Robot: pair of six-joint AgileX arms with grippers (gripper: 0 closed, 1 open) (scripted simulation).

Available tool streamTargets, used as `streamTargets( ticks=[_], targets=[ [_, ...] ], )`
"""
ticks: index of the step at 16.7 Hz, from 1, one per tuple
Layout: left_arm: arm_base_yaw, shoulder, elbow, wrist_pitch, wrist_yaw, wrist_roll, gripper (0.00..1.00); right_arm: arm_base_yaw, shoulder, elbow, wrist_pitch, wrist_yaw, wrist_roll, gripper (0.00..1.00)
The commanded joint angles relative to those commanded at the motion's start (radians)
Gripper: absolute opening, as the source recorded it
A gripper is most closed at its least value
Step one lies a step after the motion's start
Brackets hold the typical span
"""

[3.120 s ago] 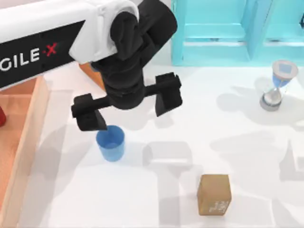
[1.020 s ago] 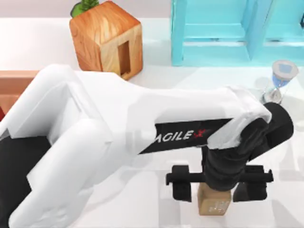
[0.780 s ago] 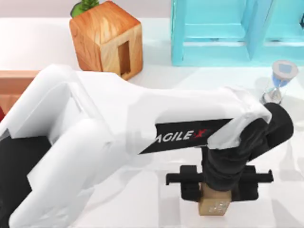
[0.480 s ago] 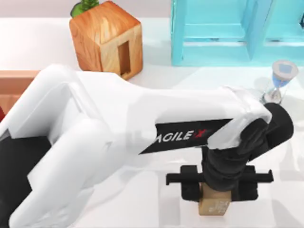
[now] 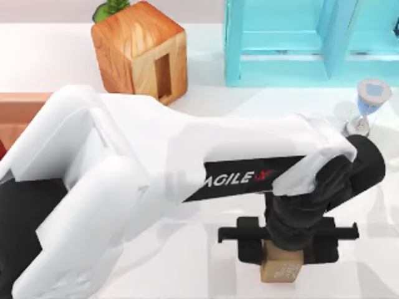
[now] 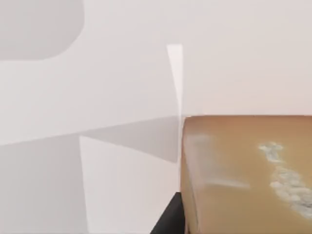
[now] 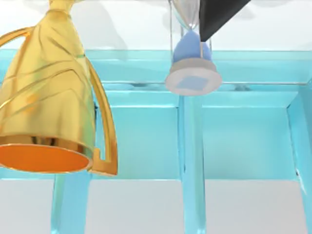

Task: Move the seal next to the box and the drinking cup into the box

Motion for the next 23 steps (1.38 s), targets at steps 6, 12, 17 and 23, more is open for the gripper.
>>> streamTargets(
  ticks=[6, 12, 17, 23],
  targets=[
    [0.055, -0.117, -0.068, -0.068, -0.002, 0.050, 0.00, 0.000, 0.000, 0.000, 0.000, 0.000, 0.000, 1.00],
    [0.132, -0.385, -0.178, -0.193, -0.003, 0.125, 0.00, 0.000, 0.000, 0.000, 0.000, 0.000, 0.000, 1.00],
    [0.140, -0.397, -0.189, -0.206, -0.004, 0.140, 0.00, 0.000, 0.000, 0.000, 0.000, 0.000, 0.000, 1.00],
    [0.276, -0.538, -0.329, -0.235, -0.004, 0.277, 0.00, 0.000, 0.000, 0.000, 0.000, 0.000, 0.000, 1.00]
  ],
)
